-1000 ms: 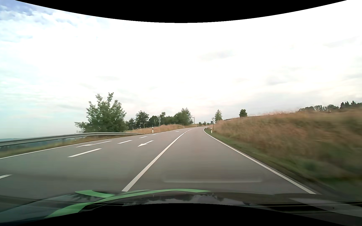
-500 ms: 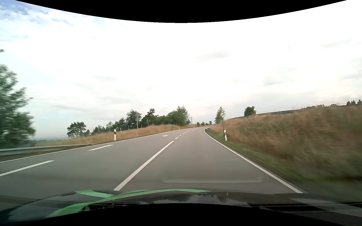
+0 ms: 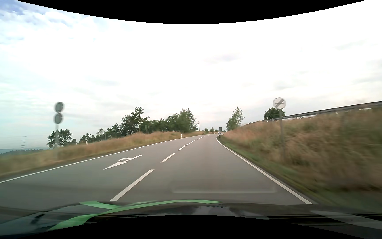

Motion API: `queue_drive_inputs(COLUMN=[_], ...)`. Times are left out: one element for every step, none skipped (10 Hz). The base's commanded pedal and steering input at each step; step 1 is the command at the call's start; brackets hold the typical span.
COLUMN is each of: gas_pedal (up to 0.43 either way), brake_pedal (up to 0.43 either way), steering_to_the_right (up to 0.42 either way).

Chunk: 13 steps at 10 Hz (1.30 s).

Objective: Follow the waypoints while adhering to traffic rules and regulations

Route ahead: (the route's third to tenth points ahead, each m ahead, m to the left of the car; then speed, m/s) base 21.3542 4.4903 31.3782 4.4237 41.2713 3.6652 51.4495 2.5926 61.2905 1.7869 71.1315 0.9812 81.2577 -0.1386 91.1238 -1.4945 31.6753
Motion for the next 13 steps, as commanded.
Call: queue_drive_inputs(gas_pedal=[0.421, 0.390, 0.370, 0.370, 0.370, 0.370, 0.378, 0.378, 0.390, 0.398, 0.398, 0.390, 0.390], brake_pedal=[0.000, 0.000, 0.000, 0.000, 0.000, 0.000, 0.000, 0.000, 0.000, 0.000, 0.000, 0.000, 0.000], steering_to_the_right=[0.007, 0.009, 0.009, 0.009, 0.009, 0.009, 0.009, 0.009, 0.009, 0.009, 0.009, 0.009, 0.009])
